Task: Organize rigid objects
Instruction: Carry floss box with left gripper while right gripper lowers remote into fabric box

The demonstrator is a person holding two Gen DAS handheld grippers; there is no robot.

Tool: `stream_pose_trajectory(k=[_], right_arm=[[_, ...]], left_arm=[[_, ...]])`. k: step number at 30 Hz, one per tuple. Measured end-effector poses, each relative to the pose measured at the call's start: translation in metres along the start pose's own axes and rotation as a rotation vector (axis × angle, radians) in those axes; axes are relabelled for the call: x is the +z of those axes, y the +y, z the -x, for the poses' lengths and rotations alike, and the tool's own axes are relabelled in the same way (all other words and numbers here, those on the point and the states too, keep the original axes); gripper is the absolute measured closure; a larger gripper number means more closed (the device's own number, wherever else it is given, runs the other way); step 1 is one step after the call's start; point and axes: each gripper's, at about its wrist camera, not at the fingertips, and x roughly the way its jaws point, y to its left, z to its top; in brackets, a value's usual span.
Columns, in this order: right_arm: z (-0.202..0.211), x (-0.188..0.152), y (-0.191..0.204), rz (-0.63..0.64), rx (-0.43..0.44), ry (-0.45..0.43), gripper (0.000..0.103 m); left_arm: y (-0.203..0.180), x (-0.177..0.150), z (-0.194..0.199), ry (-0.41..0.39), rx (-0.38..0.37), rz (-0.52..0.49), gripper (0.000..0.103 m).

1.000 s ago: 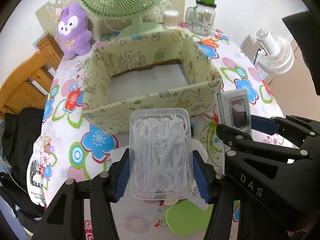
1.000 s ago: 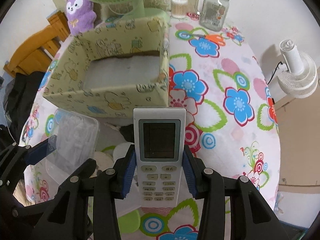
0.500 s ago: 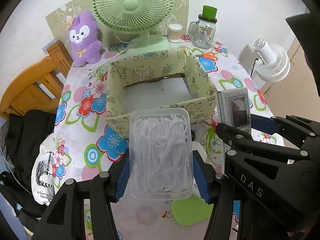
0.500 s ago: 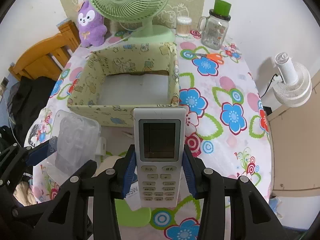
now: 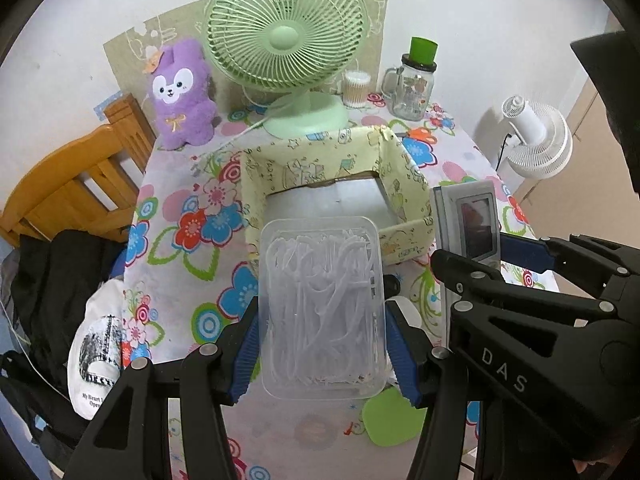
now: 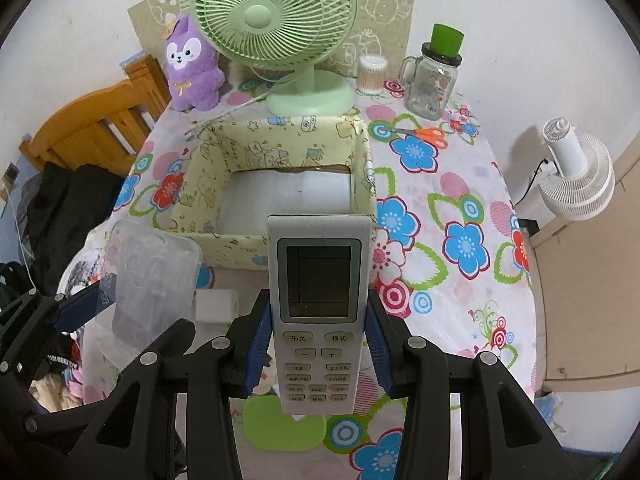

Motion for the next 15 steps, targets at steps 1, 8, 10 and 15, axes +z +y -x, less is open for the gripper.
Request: stream_pose_trajectory(k=[1,8,10,15], right_arm=[[0.001,0.001,0.001,-0.001,0.000,-0.003,0.056],[0.004,0.008,0.006,0.005,0.029,-0.005,0.056],[0.003,0.011,0.006,0.009,0.038,-0.002,0.056],[-0.002,0.023,0.000,0.021,0.068,0.012,0.056]], left_arm=[[0.002,0.001,0.001,-0.002,-0.001,0.001,0.044],[0.009,0.005,0.004,-0.015,-0.003,0.011,0.044],[0.009,0.007,0.003,-0.016,-0.001,0.018,0.044],[0.010,0.018,-0.002,-0.017,0.002,0.044,0.044]])
